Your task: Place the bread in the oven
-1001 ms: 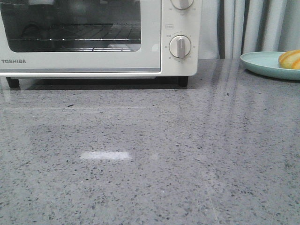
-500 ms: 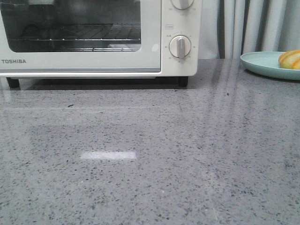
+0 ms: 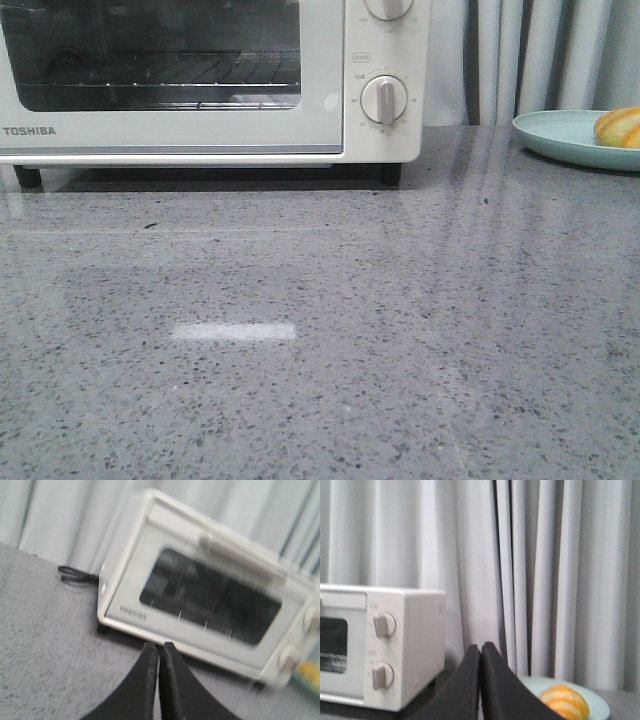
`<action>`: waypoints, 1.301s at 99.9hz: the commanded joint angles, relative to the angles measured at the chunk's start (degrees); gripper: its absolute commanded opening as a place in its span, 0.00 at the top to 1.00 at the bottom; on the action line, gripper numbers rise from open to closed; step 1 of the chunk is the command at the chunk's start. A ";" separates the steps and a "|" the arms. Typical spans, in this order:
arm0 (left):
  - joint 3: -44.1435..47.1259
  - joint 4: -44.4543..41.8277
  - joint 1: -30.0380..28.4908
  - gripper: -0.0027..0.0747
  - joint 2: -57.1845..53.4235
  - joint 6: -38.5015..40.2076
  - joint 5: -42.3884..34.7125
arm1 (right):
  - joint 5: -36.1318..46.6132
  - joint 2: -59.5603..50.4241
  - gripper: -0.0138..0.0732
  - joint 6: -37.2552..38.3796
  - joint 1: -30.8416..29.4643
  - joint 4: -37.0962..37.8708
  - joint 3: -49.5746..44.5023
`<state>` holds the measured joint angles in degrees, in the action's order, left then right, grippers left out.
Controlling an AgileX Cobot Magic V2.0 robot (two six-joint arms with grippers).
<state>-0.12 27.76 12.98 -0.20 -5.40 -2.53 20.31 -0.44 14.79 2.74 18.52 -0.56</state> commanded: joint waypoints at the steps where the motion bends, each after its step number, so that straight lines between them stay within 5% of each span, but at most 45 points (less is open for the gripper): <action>1: 1.40 7.96 -0.10 0.99 -1.58 0.50 -6.58 | 5.99 -1.25 0.90 0.39 -0.13 -0.71 -0.75; 18: 1.40 11.01 -0.10 0.99 -1.58 0.50 -6.63 | 6.10 -1.25 0.90 0.39 -0.13 -2.24 -0.43; 33: 0.90 13.94 -0.10 0.99 -1.58 0.50 -6.77 | -6.75 -0.81 0.90 0.27 -0.13 -26.24 2.77; 40: -0.06 13.94 -0.10 0.99 -1.58 0.50 -6.52 | -7.50 -0.03 0.90 0.27 -0.13 -29.79 4.05; 53: -4.25 11.96 -0.10 0.99 0.20 0.14 -2.71 | -10.07 2.71 0.90 0.27 -0.13 -28.19 9.03; 68: -13.53 2.60 -0.10 0.99 8.40 0.14 9.33 | -32.31 11.10 0.90 0.14 -0.04 -19.68 19.56; 82: -24.22 -5.37 -0.10 0.99 19.61 -2.40 15.97 | -40.76 20.63 0.90 -0.33 -0.04 -15.97 27.40; 97: -34.61 -5.39 -0.10 0.99 30.98 -10.42 16.09 | -42.69 27.81 0.90 -0.33 -0.02 -15.97 32.79; 130: -52.29 -5.39 2.31 0.99 52.27 -11.30 13.54 | -40.70 28.42 0.90 -0.33 4.10 -15.97 33.82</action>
<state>-46.75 21.97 13.38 47.86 -16.15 15.68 -24.93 27.37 15.17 6.03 1.87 31.17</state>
